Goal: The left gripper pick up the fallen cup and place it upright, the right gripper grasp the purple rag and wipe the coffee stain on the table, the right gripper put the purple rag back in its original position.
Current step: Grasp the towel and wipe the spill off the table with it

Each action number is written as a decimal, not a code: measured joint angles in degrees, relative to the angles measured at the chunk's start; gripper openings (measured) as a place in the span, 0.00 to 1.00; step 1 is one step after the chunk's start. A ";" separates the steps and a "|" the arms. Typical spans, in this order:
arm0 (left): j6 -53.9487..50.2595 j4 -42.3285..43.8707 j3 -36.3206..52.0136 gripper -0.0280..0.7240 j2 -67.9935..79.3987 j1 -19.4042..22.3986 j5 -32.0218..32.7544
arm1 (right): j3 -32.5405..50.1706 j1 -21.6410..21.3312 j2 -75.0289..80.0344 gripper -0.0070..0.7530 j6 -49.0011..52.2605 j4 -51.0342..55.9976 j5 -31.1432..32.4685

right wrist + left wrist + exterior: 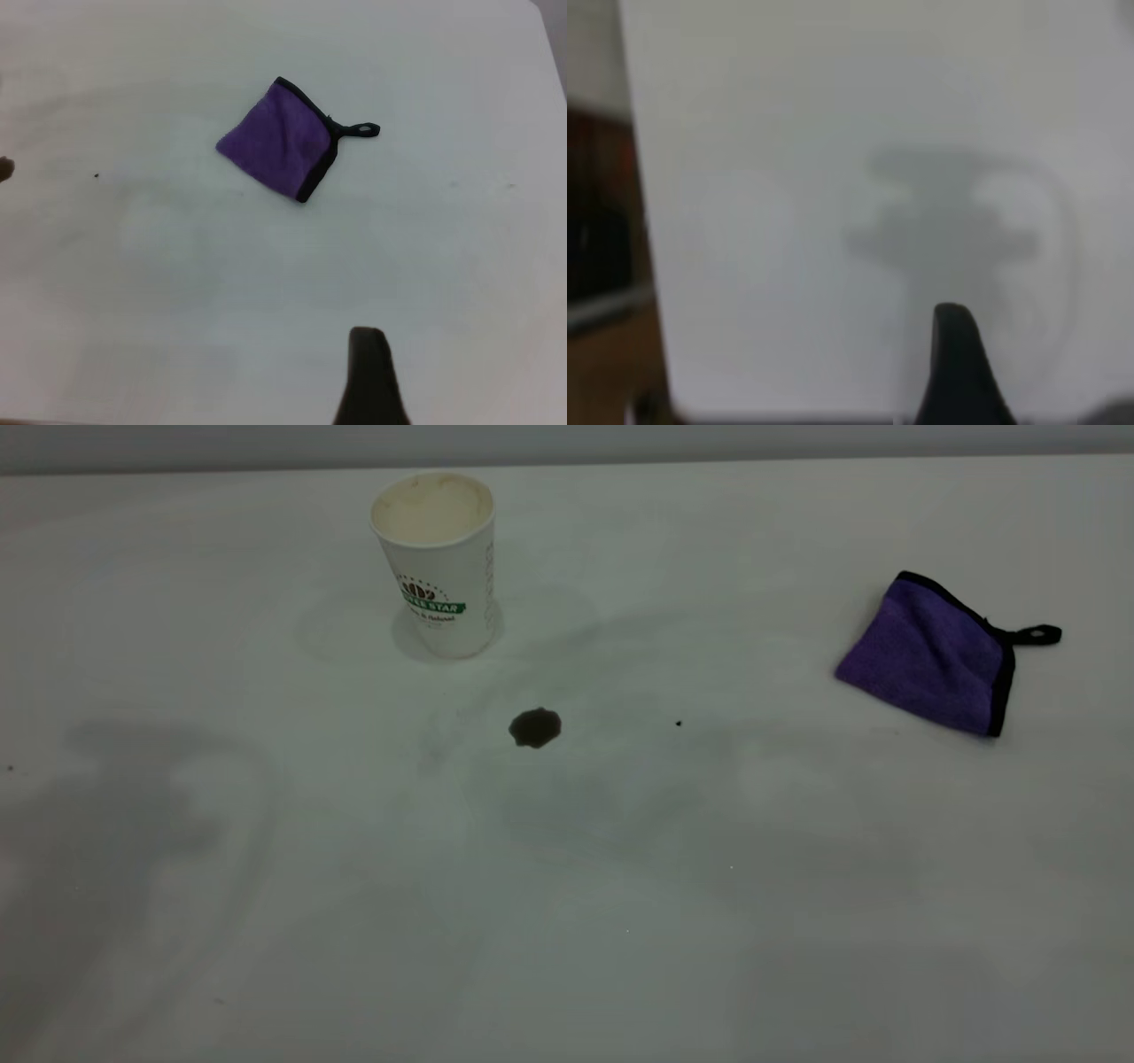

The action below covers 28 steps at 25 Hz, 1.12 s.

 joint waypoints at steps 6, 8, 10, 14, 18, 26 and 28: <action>-1.34 -0.23 1.92 0.77 -6.05 0.05 1.54 | 0.00 0.00 0.00 0.78 0.00 0.00 0.00; -1.48 -1.00 4.69 0.77 -9.62 0.05 1.54 | 0.00 0.00 0.00 0.78 0.00 0.00 0.00; -1.48 -2.96 8.17 0.77 -13.59 0.05 1.54 | 0.00 0.00 0.00 0.78 0.00 0.00 0.00; -1.23 -5.37 13.26 0.77 -22.20 0.05 1.54 | 0.00 0.00 0.00 0.78 0.00 0.00 0.00; -0.83 -7.92 19.81 0.77 -32.49 0.05 1.54 | 0.00 0.00 0.00 0.78 0.00 0.00 0.00; 4.39 -15.71 38.25 0.77 -53.19 2.93 1.30 | 0.00 0.00 0.00 0.78 0.00 0.00 0.00; 6.61 -17.13 41.26 0.77 -57.04 6.93 1.25 | 0.00 0.00 0.00 0.78 0.00 0.00 0.00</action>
